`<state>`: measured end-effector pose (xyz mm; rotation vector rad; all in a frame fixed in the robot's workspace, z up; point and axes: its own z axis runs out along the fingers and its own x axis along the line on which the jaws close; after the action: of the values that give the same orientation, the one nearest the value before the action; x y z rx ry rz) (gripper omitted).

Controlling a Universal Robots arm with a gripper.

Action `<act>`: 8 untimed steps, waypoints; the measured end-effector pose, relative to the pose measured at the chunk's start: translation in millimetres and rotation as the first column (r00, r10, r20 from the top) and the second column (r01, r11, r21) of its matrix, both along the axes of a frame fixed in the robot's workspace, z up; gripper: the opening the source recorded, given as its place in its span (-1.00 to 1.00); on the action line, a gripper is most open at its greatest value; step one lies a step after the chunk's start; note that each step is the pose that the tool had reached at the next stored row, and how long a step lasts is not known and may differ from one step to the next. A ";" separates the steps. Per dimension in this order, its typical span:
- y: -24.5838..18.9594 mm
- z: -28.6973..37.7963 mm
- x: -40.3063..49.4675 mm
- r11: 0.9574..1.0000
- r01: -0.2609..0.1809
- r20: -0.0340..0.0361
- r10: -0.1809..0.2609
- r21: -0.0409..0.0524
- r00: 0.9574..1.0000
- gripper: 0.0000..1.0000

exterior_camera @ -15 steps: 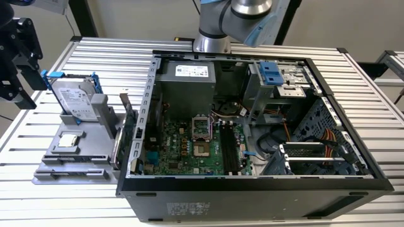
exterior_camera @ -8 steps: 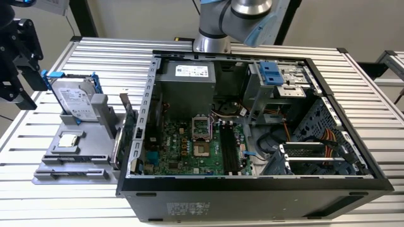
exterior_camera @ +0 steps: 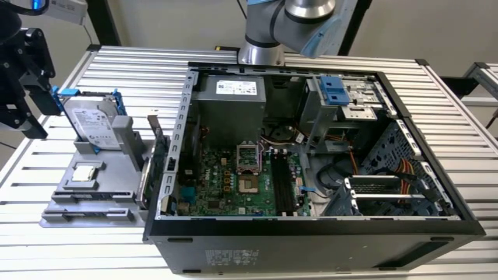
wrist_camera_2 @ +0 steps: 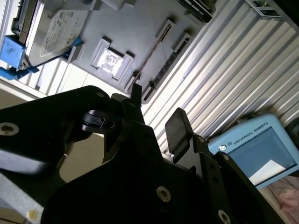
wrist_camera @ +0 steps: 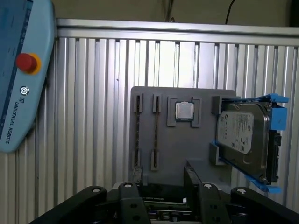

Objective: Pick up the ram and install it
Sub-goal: 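Pick up the ram and move it above insertion slot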

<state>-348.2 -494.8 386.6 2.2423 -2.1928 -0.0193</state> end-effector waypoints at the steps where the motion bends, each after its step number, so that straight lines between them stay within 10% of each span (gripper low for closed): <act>1: 0.0 -0.9 0.0 1.000 0.000 0.000 0.000 0.000 1.000 1.00; 8: 0.0 -6.3 0.0 1.000 0.000 0.000 0.000 -0.001 1.000 1.00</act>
<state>-348.2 -494.8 380.2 2.2420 -2.1924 -0.0184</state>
